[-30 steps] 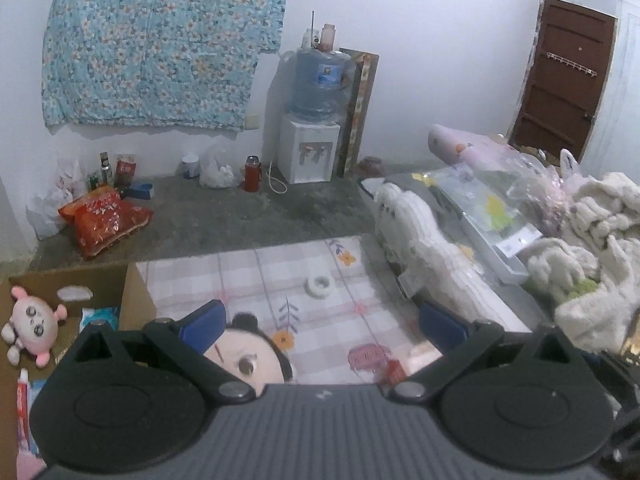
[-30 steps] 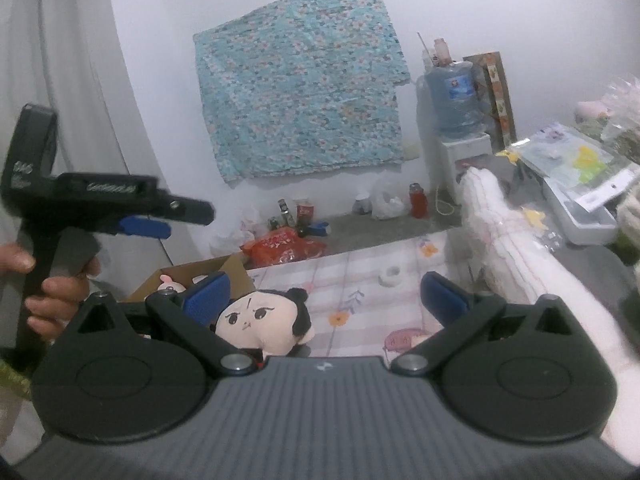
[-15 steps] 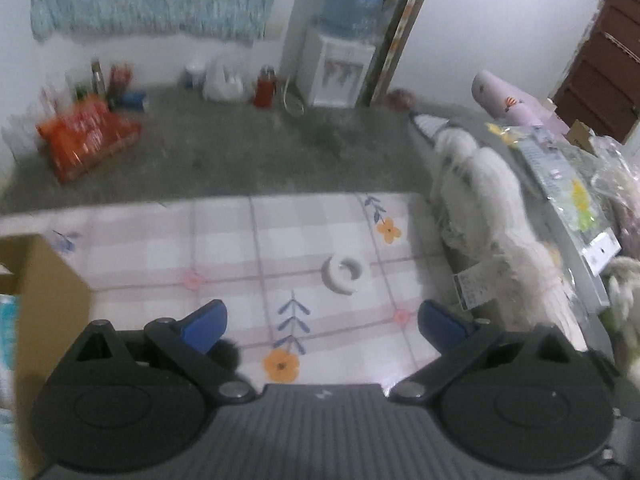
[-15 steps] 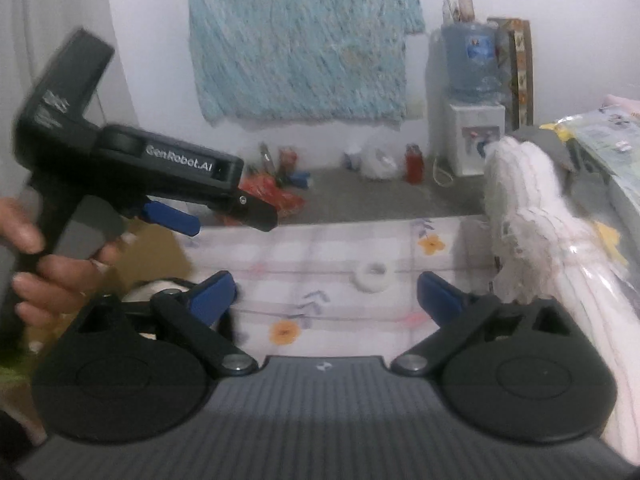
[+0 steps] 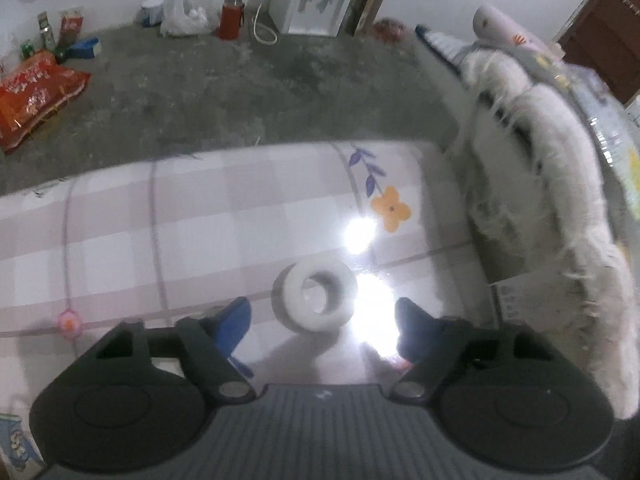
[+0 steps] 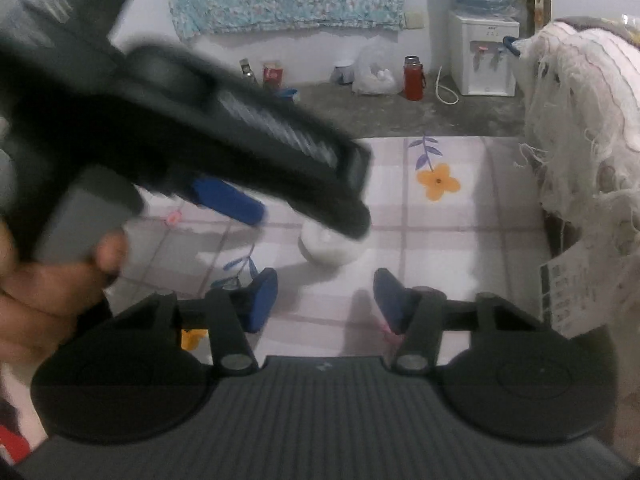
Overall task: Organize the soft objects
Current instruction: 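Move the left tool down over the bed toward the white tape roll, then close the left tool on the white tape roll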
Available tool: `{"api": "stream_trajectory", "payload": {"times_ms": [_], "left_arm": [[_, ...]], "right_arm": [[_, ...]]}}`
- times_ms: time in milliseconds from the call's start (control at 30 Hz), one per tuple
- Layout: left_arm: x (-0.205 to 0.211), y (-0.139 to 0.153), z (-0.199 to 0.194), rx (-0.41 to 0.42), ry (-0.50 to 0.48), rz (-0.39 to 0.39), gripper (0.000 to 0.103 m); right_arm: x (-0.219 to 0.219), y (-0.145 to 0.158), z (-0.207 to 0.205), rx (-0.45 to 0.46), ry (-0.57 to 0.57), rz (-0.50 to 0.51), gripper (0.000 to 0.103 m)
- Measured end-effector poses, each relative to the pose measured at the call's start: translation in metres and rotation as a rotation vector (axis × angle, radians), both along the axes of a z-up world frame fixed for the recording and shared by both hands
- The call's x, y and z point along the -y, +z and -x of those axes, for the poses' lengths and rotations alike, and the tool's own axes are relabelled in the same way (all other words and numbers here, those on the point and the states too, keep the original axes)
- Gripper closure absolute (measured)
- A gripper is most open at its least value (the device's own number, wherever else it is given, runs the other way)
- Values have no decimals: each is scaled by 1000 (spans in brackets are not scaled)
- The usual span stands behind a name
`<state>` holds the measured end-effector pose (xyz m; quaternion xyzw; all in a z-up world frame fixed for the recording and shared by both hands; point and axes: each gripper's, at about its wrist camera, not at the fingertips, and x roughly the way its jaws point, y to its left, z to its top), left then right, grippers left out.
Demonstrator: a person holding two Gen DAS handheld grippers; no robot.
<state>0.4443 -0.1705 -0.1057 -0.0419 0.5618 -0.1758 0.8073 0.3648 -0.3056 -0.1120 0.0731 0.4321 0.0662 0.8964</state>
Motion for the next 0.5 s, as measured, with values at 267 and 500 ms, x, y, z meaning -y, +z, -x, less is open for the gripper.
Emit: {"api": "stream_trajectory", "payload": {"times_ms": [267, 500], "left_arm": [[13, -10, -13, 15, -6, -45, 40], [18, -7, -7, 19, -24, -96, 55]], "right_arm": [[2, -2, -4, -9, 8, -22, 50], [7, 3, 2, -4, 9, -29, 50]]}}
